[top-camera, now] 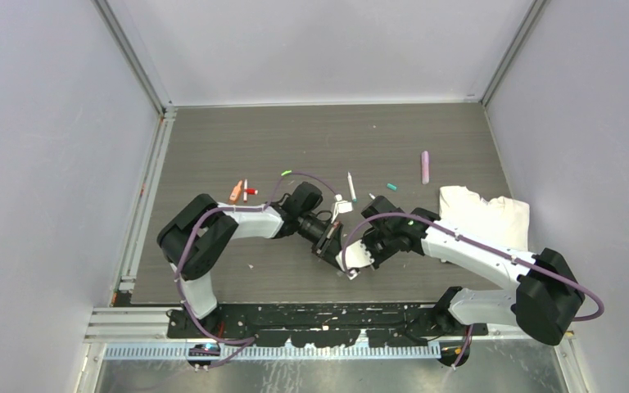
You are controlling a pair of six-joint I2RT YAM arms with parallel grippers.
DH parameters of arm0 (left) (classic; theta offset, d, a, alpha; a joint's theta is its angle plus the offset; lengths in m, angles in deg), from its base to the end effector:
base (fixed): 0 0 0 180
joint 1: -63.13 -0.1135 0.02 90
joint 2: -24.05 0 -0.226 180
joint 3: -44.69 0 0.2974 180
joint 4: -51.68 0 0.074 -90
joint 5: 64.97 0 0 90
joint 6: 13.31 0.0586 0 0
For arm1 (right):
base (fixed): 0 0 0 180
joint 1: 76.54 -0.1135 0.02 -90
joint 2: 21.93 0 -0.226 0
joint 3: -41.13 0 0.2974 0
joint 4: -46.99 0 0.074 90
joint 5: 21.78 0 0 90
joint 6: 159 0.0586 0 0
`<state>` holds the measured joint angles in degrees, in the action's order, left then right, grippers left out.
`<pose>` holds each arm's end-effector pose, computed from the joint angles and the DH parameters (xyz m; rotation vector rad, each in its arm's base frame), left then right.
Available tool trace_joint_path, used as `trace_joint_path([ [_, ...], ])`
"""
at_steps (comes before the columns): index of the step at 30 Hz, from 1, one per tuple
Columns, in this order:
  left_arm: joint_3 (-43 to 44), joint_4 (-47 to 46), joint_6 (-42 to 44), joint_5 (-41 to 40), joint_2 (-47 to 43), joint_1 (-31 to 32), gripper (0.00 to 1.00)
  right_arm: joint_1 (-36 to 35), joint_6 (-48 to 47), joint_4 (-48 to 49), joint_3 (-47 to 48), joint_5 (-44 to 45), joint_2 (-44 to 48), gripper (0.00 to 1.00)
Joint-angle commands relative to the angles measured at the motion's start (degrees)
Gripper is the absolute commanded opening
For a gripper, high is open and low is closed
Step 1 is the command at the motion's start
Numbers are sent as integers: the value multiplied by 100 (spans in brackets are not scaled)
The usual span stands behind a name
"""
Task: Insert the pens into the pen caps
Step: Insert the pen cap onto the pen.
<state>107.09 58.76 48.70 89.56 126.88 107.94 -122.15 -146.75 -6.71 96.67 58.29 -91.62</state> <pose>0.2207 -0.2938 0.0678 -0.9346 -2.2900 1.7748 0.1884 0.2069 0.1307 -2.4183 1.2506 0.0797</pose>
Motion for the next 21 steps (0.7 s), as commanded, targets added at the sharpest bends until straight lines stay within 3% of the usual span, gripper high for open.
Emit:
trace_joint_path([
  [1,178,38,75,172,-155,-30,1,-27,-104,-12,38,-157,86,1],
  [21,230,34,34,157,-149,-29,1,-219,-163,-13,12,-235,0,1],
])
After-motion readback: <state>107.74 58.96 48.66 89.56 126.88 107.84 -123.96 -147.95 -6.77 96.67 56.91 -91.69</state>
